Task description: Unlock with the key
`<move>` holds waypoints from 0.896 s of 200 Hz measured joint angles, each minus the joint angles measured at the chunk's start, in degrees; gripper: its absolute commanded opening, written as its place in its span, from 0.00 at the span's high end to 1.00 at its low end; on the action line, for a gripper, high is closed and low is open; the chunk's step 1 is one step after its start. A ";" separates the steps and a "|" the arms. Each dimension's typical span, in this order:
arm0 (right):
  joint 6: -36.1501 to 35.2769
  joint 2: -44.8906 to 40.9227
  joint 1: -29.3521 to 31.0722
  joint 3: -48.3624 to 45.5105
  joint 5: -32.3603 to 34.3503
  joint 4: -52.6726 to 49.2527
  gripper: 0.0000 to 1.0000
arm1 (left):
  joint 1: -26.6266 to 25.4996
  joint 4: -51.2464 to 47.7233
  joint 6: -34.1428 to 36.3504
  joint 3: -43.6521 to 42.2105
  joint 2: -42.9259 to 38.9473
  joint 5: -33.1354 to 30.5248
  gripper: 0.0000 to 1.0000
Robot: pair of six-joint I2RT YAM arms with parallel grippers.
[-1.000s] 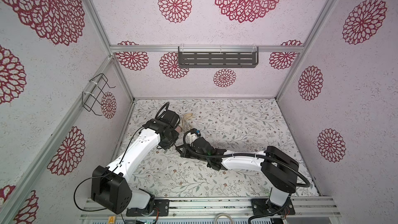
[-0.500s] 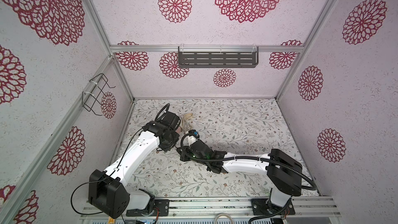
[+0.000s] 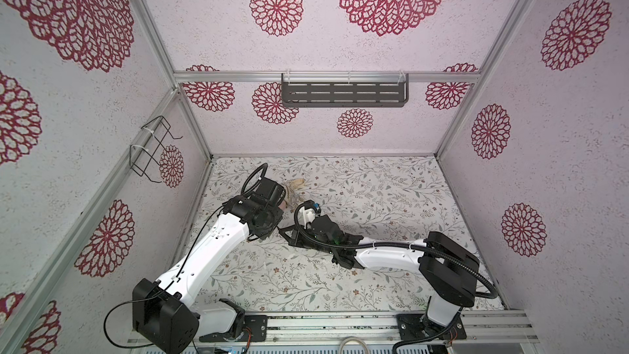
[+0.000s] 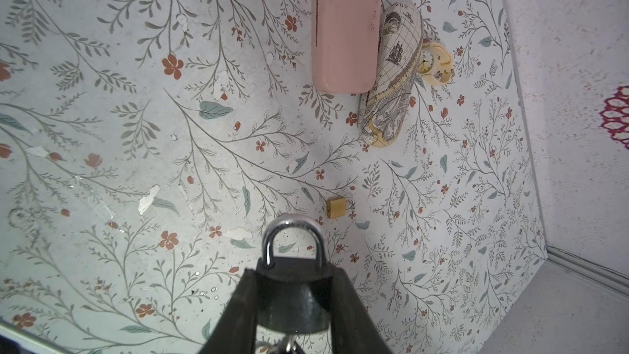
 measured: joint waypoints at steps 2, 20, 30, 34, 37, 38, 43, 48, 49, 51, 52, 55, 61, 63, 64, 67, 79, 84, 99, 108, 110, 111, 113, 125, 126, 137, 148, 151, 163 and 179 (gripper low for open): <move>-0.04 0.00 0.04 0.07 0.04 -0.20 1.00 | -0.02 -0.07 0.00 0.00 0.00 -0.04 1.00; -1.29 0.00 0.46 0.81 0.87 -1.73 1.00 | -0.22 -0.37 -0.04 0.02 0.02 -0.42 1.00; -2.10 0.00 0.63 1.07 1.49 -2.32 1.00 | -0.42 -0.39 -0.04 0.07 0.07 -0.74 1.00; -2.29 -0.02 0.72 1.09 1.68 -2.43 1.00 | -0.48 -0.48 -0.07 0.13 0.09 -0.81 1.00; -2.62 -0.02 0.76 1.09 1.77 -2.47 1.00 | -0.55 -0.52 -0.04 0.17 0.15 -0.83 1.00; -2.60 -0.02 0.79 1.09 1.81 -2.47 1.00 | -0.57 -0.57 -0.04 0.20 0.17 -0.85 1.00; -2.82 -0.02 0.83 1.09 1.88 -2.51 1.00 | -0.66 -0.72 -0.04 0.31 0.31 -0.96 1.00; -2.89 -0.02 0.87 1.09 1.90 -2.51 1.00 | -0.76 -0.96 -0.04 0.48 0.48 -1.05 1.00; -2.91 -0.02 0.87 1.09 1.90 -2.51 1.00 | -0.76 -1.01 -0.04 0.50 0.50 -1.05 1.00; -2.89 -0.02 0.87 1.09 1.86 -2.51 1.00 | -0.83 -1.07 -0.09 0.55 0.57 -1.03 1.00; -2.84 -0.02 0.87 1.09 1.86 -2.51 1.00 | -0.87 -1.09 -0.11 0.57 0.61 -1.05 1.00; -2.78 -0.02 0.87 1.09 1.84 -2.51 1.00 | -0.94 -1.14 -0.13 0.61 0.72 -1.09 1.00; -2.45 -0.02 0.85 1.09 1.77 -2.54 1.00 | -1.11 -1.09 -0.33 0.63 0.83 -1.25 1.00; -2.49 -0.02 0.83 1.11 1.75 -2.54 1.00 | -1.16 -1.07 -0.42 0.63 0.83 -1.29 1.00; -2.40 -0.02 0.81 1.09 1.73 -2.56 1.00 | -1.20 -1.07 -0.48 0.63 0.83 -1.33 1.00; -2.25 -0.02 0.81 1.09 1.68 -2.56 1.00 | -1.31 -1.07 -0.68 0.63 0.83 -1.49 1.00; -1.90 -0.02 0.81 1.27 1.73 -2.86 1.00 | -1.60 -1.07 -1.38 0.63 0.81 -1.92 1.00; -1.95 -0.02 0.81 1.57 1.79 -3.41 1.00 | -1.70 -1.09 -1.60 0.63 0.81 -2.16 1.00; -2.49 -0.04 0.87 2.67 2.34 -5.42 1.00 | -1.79 -0.92 -1.99 0.63 0.81 -2.49 1.00; -3.08 -0.15 1.01 3.02 3.04 -6.25 1.00 | -1.86 -0.85 -2.12 0.68 0.81 -2.62 1.00; -3.15 -0.20 1.05 3.08 3.21 -6.45 1.00 | -1.92 -0.85 -2.14 0.70 0.81 -2.62 1.00; -3.23 -0.22 1.07 3.08 3.28 -6.54 1.00 | -1.92 -0.85 -2.14 0.70 0.81 -2.64 1.00; -3.54 -0.28 1.11 3.13 3.41 -6.75 1.00 | -1.97 -0.87 -2.14 0.72 0.81 -2.67 1.00; -4.70 -0.79 1.46 3.19 4.50 -7.80 1.00 | -2.27 -0.94 -2.23 0.81 0.81 -2.64 1.00; -4.83 -0.85 1.51 3.19 4.66 -7.91 1.00 | -2.29 -0.94 -2.27 0.83 0.81 -2.62 1.00; -5.95 -1.33 1.81 3.17 5.88 -8.72 1.00 | -2.47 -0.74 -2.38 0.90 0.81 -2.27 1.00; -6.69 -1.46 2.01 3.17 6.71 -8.94 1.00 | -2.56 -0.59 -2.40 0.96 0.81 -2.12 1.00; -6.95 -1.46 2.03 3.17 6.82 -8.94 1.00 | -2.56 -0.57 -2.43 0.96 0.81 -2.10 1.00; -7.58 -1.46 2.19 3.17 7.37 -8.90 1.00 | -2.56 -0.42 -2.54 0.96 0.81 -1.90 1.00; -8.59 -1.46 2.23 2.89 7.89 -8.28 1.00 | -2.56 0.04 -2.75 0.87 0.81 -1.84 1.00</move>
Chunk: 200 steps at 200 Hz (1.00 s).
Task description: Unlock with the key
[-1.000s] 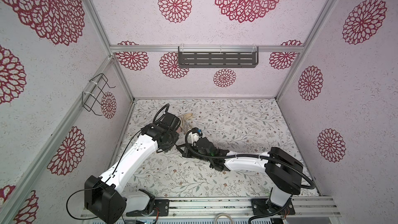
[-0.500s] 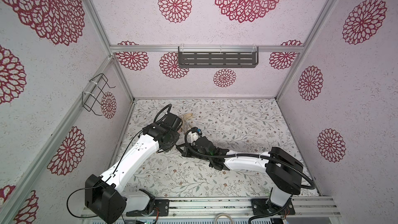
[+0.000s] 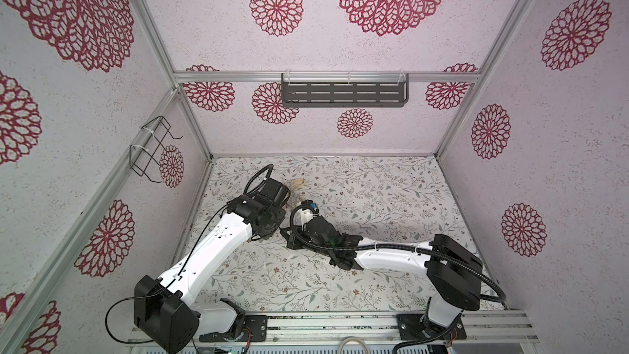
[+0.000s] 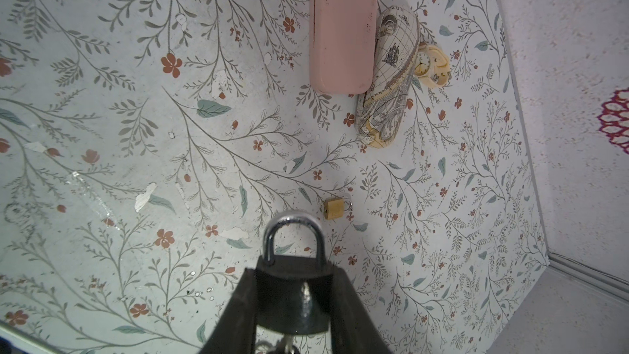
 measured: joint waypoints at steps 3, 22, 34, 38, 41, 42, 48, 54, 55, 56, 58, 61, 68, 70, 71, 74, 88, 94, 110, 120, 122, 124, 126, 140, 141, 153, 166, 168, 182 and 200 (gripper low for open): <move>-0.09 0.00 0.00 -0.17 0.00 0.28 1.00 | 0.00 0.02 -0.02 0.00 0.00 -0.02 1.00; -0.63 -0.13 0.00 -1.68 -0.07 2.60 1.00 | 0.00 -0.22 0.02 0.00 0.00 0.24 1.00; -0.17 -0.35 -0.09 -2.78 -0.59 4.31 1.00 | -0.04 -0.35 0.11 -0.02 -0.13 0.57 1.00; 0.13 -0.39 -0.20 -3.23 -0.87 5.05 1.00 | -0.09 -0.35 0.13 -0.04 -0.20 0.66 1.00; 0.48 -0.39 -0.28 -3.54 -1.25 5.73 1.00 | -0.11 -0.33 0.17 -0.11 -0.31 0.66 1.00; 0.63 -0.39 -0.31 -3.61 -1.33 5.88 1.00 | -0.13 -0.33 0.20 -0.13 -0.35 0.66 1.00; 1.55 -0.39 -0.55 -4.13 -2.19 6.99 1.00 | -0.20 -0.33 0.22 -0.28 -0.59 0.61 1.00; 2.64 -0.39 -0.76 -4.61 -3.10 8.07 1.00 | -0.22 -0.31 0.24 -0.44 -0.83 0.61 1.00; 2.78 -0.39 -0.79 -4.66 -3.21 8.17 1.00 | -0.24 -0.33 0.22 -0.44 -0.85 0.61 1.00; 2.95 -0.39 -0.85 -4.76 -3.39 8.41 1.00 | -0.24 -0.33 0.22 -0.44 -0.87 0.61 1.00; 3.26 -0.39 -0.92 -4.92 -3.63 8.72 1.00 | -0.28 -0.33 0.24 -0.46 -0.94 0.57 1.00; 3.96 -0.39 -1.01 -5.09 -4.04 9.31 1.00 | -0.33 -0.33 0.26 -0.48 -1.09 0.46 1.00; 5.20 -0.37 -1.29 -5.49 -5.01 10.40 1.00 | -0.42 -0.28 0.31 -0.57 -1.42 0.28 1.00; 5.55 -0.37 -1.38 -5.57 -5.27 10.67 1.00 | -0.44 -0.24 0.31 -0.61 -1.55 0.26 1.00; 5.81 -0.37 -1.42 -5.64 -5.42 10.82 1.00 | -0.44 -0.22 0.31 -0.63 -1.60 0.24 1.00; 6.32 -0.35 -1.53 -5.77 -5.77 11.26 1.00 | -0.44 -0.15 0.39 -0.70 -1.79 0.15 1.00; 8.31 -0.35 -1.88 -6.32 -7.13 12.94 1.00 | -0.52 0.00 0.46 -0.94 -2.69 0.02 1.00; 8.61 -0.35 -1.90 -6.27 -7.41 12.96 1.00 | -0.59 -0.04 0.50 -1.01 -2.97 -0.11 1.00; 7.72 -0.35 -1.64 -5.29 -7.13 11.06 1.00 | -0.61 -0.20 0.72 -1.07 -3.19 -0.48 1.00; 5.92 -0.35 -1.33 -4.28 -6.32 9.01 1.00 | -0.61 -0.33 0.98 -1.09 -3.13 -0.61 1.00; 5.40 -0.35 -1.20 -3.98 -6.12 8.33 1.00 | -0.61 -0.37 1.14 -1.07 -3.10 -0.61 1.00; 5.07 -0.35 -1.11 -3.65 -5.97 7.72 1.00 | -0.61 -0.44 1.20 -1.07 -3.10 -0.70 1.00; 4.55 -0.35 -1.03 -3.34 -5.70 7.06 1.00 | -0.61 -0.50 1.25 -1.07 -3.10 -0.72 1.00; 1.81 -0.35 -0.35 -1.64 -4.35 3.58 1.00 | -0.61 -1.11 1.81 -1.01 -3.06 -1.05 1.00; 1.68 -0.37 -0.31 -1.62 -4.28 3.50 1.00 | -0.61 -1.16 1.81 -0.98 -3.06 -1.05 1.00; 0.20 -0.42 0.07 -1.51 -3.74 2.84 1.00 | -0.63 -1.53 2.21 -0.96 -2.99 -0.90 1.00; -0.55 -0.42 0.11 -1.55 -3.69 2.78 1.00 | -0.63 -1.49 2.25 -1.01 -2.97 -0.66 1.00; -0.59 -0.42 0.11 -1.55 -3.69 2.78 1.00 | -0.63 -1.46 2.25 -1.01 -2.97 -0.63 1.00; -0.28 -0.48 0.11 -1.55 -3.76 2.75 1.00 | -0.63 -1.51 2.38 -1.01 -2.97 -0.59 1.00; 2.14 -0.48 0.04 -2.47 -4.09 4.52 1.00 | -0.63 -1.60 2.71 -1.03 -2.97 -0.59 1.00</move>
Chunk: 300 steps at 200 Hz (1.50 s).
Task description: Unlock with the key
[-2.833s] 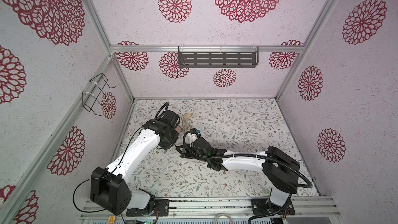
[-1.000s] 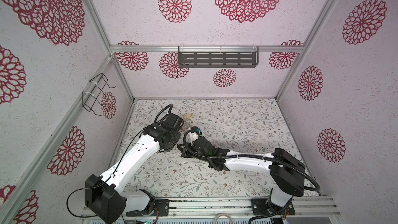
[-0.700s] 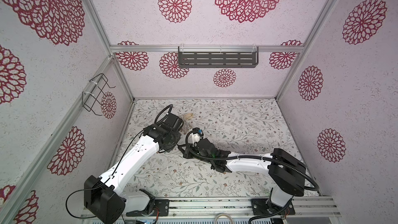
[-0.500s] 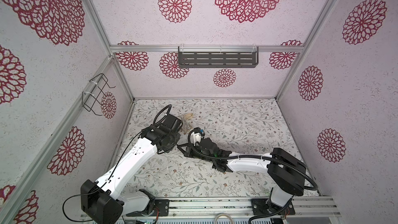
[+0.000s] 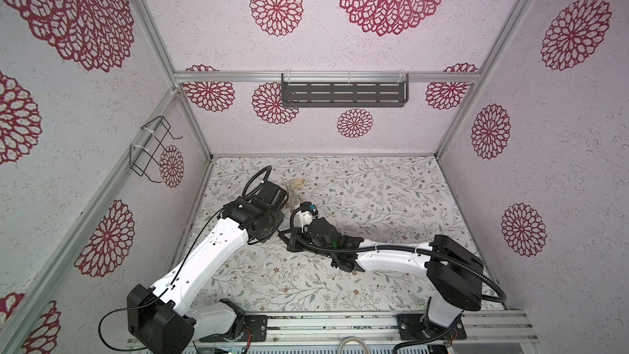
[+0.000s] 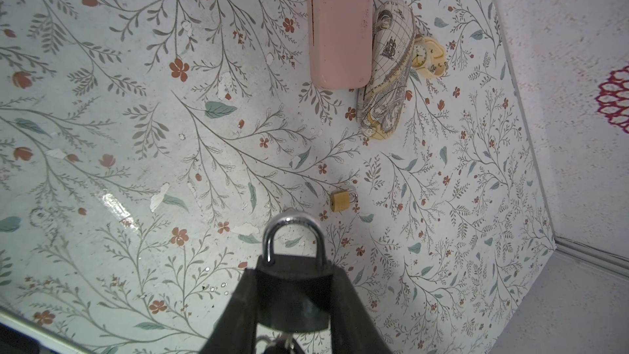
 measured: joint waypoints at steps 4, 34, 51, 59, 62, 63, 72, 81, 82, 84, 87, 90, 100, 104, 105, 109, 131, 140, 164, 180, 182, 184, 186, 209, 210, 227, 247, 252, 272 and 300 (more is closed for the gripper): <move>0.83 -0.02 0.00 -0.46 -0.07 0.90 1.00 | -0.04 0.00 0.04 0.00 0.00 0.04 1.00; 2.25 -0.02 0.22 -1.29 0.55 2.10 1.00 | -0.44 -0.07 0.37 -0.09 0.13 -0.24 1.00; 0.72 -0.02 1.27 -0.61 3.65 0.11 1.00 | -0.46 -0.11 0.79 -0.09 0.79 -0.28 1.00; 0.35 -0.02 1.73 -0.70 4.92 -0.22 1.00 | -0.63 -0.28 1.07 -0.09 1.29 -0.15 1.00; 0.31 -0.02 1.86 -0.81 5.27 -0.24 1.00 | -0.68 -0.33 1.29 -0.09 1.55 -0.11 1.00; 0.31 -0.02 1.88 -0.83 5.35 -0.26 1.00 | -0.68 -0.35 1.31 -0.09 1.60 -0.09 1.00; 0.02 -0.02 2.14 -1.20 6.27 -0.42 1.00 | -0.76 -0.35 1.60 -0.07 2.36 0.35 1.00; -0.13 -0.02 2.29 -1.51 6.93 -0.63 1.00 | -0.74 -0.33 2.08 -0.04 3.21 0.92 1.00; -0.13 -0.02 2.29 -1.55 6.95 -0.63 1.00 | -0.74 -0.33 2.21 -0.04 3.37 1.01 1.00; -0.15 -0.02 2.29 -1.70 7.02 -0.61 1.00 | -0.74 -0.33 2.32 -0.04 3.50 1.11 1.00; -0.13 -0.02 2.29 -2.03 7.04 -0.37 1.00 | -0.72 -0.37 2.58 -0.04 3.85 1.38 1.00; -0.13 -0.02 2.29 -2.38 7.04 0.02 1.00 | -0.74 -0.39 2.78 -0.04 4.09 1.62 1.00; 0.20 -0.02 2.27 -4.02 6.97 1.97 1.00 | -0.72 -0.85 3.72 -0.02 5.05 2.32 1.00; 0.50 -0.02 2.25 -4.81 6.84 2.86 1.00 | -0.72 -0.96 4.07 0.00 5.38 2.67 1.00; 0.50 -0.02 2.25 -4.92 6.82 2.99 1.00 | -0.72 -1.07 4.13 0.00 5.51 2.80 1.00; 1.07 -0.02 2.25 -5.60 6.67 3.76 1.00 | -0.68 -1.20 4.52 0.02 5.92 3.15 1.00; 3.65 0.02 2.23 -7.78 5.84 6.03 1.00 | -0.52 -1.92 6.67 0.28 8.00 4.90 1.00; 5.18 0.28 2.21 -8.63 5.64 7.56 1.00 | -0.52 -2.23 7.48 0.81 8.83 5.20 1.00; 8.90 2.80 1.79 -10.12 4.90 14.62 1.00 | -0.50 -3.39 9.20 2.38 10.80 4.26 1.00; 9.53 4.92 1.57 -9.77 4.46 17.66 1.00 | -0.22 -3.32 9.68 2.40 11.37 2.86 1.00; 9.55 5.11 1.57 -9.77 4.46 17.99 1.00 | -0.20 -3.23 9.75 2.36 11.41 2.78 1.00; 9.55 5.22 1.57 -9.77 4.46 18.21 1.00 | -0.17 -3.21 9.81 2.34 11.43 2.73 1.00; 9.51 5.31 1.60 -9.77 4.48 18.36 1.00 | -0.13 -3.21 9.84 2.29 11.45 2.67 1.00; 9.25 5.42 1.75 -10.12 5.38 19.45 1.00 | -0.39 -3.30 10.51 2.12 11.47 2.03 1.00; 9.22 5.42 1.75 -10.21 5.44 19.65 1.00 | -0.44 -3.30 10.56 2.10 11.47 2.03 1.00; 9.18 5.42 1.70 -11.96 5.97 21.92 1.00 | -1.25 -1.97 10.67 1.03 11.37 2.05 1.00; 9.01 5.55 1.70 -13.57 5.73 23.96 1.00 | -2.25 -0.96 11.13 -0.39 11.34 1.81 1.00; 9.03 5.73 1.68 -13.97 5.68 24.92 1.00 | -2.45 -0.96 11.34 -0.44 11.34 1.66 1.00; 9.70 6.08 1.36 -14.53 5.38 26.97 1.00 | -3.21 -0.68 11.74 -0.46 11.32 0.68 1.00; 10.12 6.95 0.92 -14.51 5.14 28.55 1.00 | -4.20 1.27 11.67 -1.55 10.71 -1.27 1.00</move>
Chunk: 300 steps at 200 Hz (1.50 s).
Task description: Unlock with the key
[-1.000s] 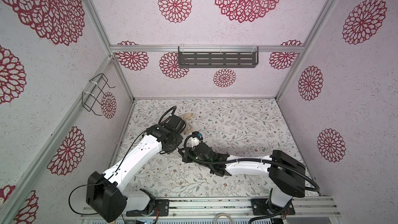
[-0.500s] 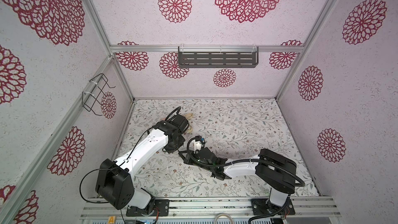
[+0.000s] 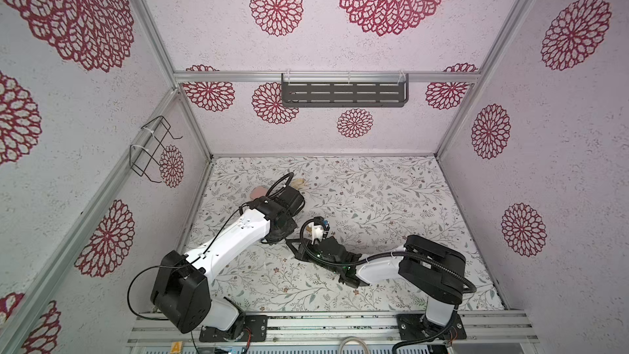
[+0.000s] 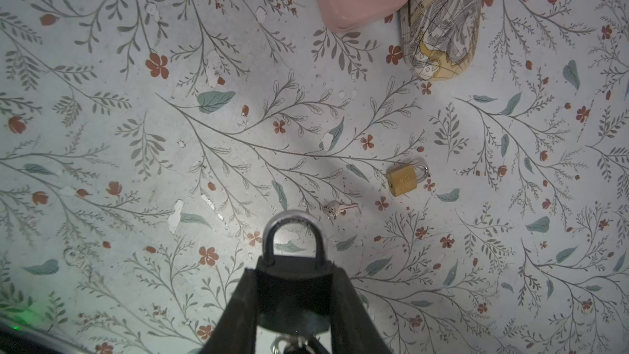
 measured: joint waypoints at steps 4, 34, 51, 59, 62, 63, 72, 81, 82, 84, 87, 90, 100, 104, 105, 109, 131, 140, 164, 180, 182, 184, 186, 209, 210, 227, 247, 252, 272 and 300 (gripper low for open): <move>0.04 0.15 -0.04 0.00 -0.09 0.22 1.00 | -0.07 0.24 -0.11 -0.22 -0.22 -0.15 1.00; 0.31 0.48 -0.15 0.90 -0.02 0.94 1.00 | -0.83 1.53 -2.32 -1.09 -2.45 0.20 1.00; -0.15 0.48 -0.28 1.22 0.00 1.40 1.00 | -1.03 3.04 -3.85 -2.49 -4.70 -0.26 1.00; -0.31 0.48 -0.31 1.22 -0.15 1.49 1.00 | -1.03 3.78 -4.59 -3.34 -5.68 -0.28 1.00; -0.42 0.48 -0.28 1.22 -0.20 1.49 1.00 | -1.03 4.04 -4.92 -3.65 -6.10 -0.31 1.00; -0.46 0.48 -0.28 1.22 -0.22 1.49 1.00 | -1.03 4.17 -5.03 -3.82 -6.25 -0.31 1.00; -0.66 0.48 -0.28 1.22 -0.50 1.57 1.00 | -1.03 4.74 -5.77 -4.59 -7.15 -0.26 1.00; -0.68 0.48 -0.33 1.20 -0.79 1.79 1.00 | -1.03 4.96 -6.27 -4.94 -7.72 -0.28 1.00; -0.68 0.48 -0.33 1.20 -0.81 1.79 1.00 | -1.03 4.96 -6.29 -4.96 -7.76 -0.28 1.00; -0.70 0.48 -0.35 1.20 -0.85 1.88 1.00 | -1.03 4.96 -6.36 -5.01 -7.82 -0.28 1.00; -0.72 0.48 -0.37 1.20 -0.90 1.95 1.00 | -1.03 4.98 -6.45 -5.01 -7.96 -0.24 1.00; -0.72 0.46 -0.39 1.20 -0.90 1.99 1.00 | -1.03 5.01 -6.51 -5.01 -8.00 -0.24 1.00; -0.90 0.35 -0.46 1.20 -0.87 2.03 1.00 | -1.03 5.20 -6.69 -4.98 -8.13 -0.17 1.00; -0.98 0.28 -0.50 1.20 -0.90 1.97 1.00 | -1.03 5.29 -6.78 -4.98 -8.13 -0.11 1.00; -1.03 0.26 -0.50 1.20 -0.87 1.95 1.00 | -1.03 5.31 -6.82 -4.98 -8.13 -0.09 1.00; -1.14 0.20 -0.57 1.20 -0.87 1.84 1.00 | -1.03 5.42 -6.97 -4.98 -8.15 -0.04 1.00; -0.61 -0.39 -0.94 1.18 -1.20 1.46 1.00 | -1.03 6.27 -8.28 -5.40 -9.20 -0.02 1.00; 0.48 -0.44 -1.27 1.18 -1.90 2.32 1.00 | -1.03 6.91 -9.03 -5.90 -10.43 -0.26 1.00; 4.35 -0.68 -2.29 1.20 -4.37 4.59 1.00 | -1.03 9.73 -11.52 -8.15 -14.78 -0.98 1.00; 6.14 -1.33 -2.80 1.20 -5.64 4.63 1.00 | -1.03 12.22 -13.42 -10.16 -17.59 -1.09 1.00; 6.38 -1.40 -2.84 1.20 -5.73 4.63 1.00 | -1.03 12.52 -13.64 -10.43 -17.92 -1.09 1.00; 6.67 -1.46 -2.91 1.20 -5.79 4.63 1.00 | -1.03 12.76 -13.81 -10.60 -18.12 -1.09 1.00; 6.93 -1.57 -2.95 1.20 -5.88 4.63 1.00 | -1.03 13.03 -14.05 -10.82 -18.45 -1.09 1.00; 8.90 -2.80 -3.54 1.20 -6.03 4.85 1.00 | -1.03 16.15 -15.74 -12.11 -21.29 -1.20 1.00; 8.94 -2.84 -3.56 1.20 -6.03 4.87 1.00 | -1.03 16.24 -15.76 -12.13 -21.35 -1.22 1.00; 10.05 -3.85 -4.13 1.20 -6.05 5.29 1.00 | -1.03 18.47 -16.33 -12.39 -22.77 -1.20 1.00; 11.19 -4.28 -4.66 1.64 -6.14 5.86 1.00 | -1.03 20.63 -16.35 -12.41 -23.61 -1.51 1.00; 11.50 -4.28 -4.72 1.84 -6.23 6.01 1.00 | -1.03 21.11 -16.31 -12.41 -23.74 -1.73 1.00; 12.33 -4.28 -4.96 2.08 -6.47 6.97 1.00 | -1.01 22.60 -15.65 -12.41 -24.26 -2.14 1.00; 12.28 -4.28 -5.01 3.19 -6.58 6.86 1.00 | -0.24 23.43 -14.47 -12.41 -25.29 -1.99 1.00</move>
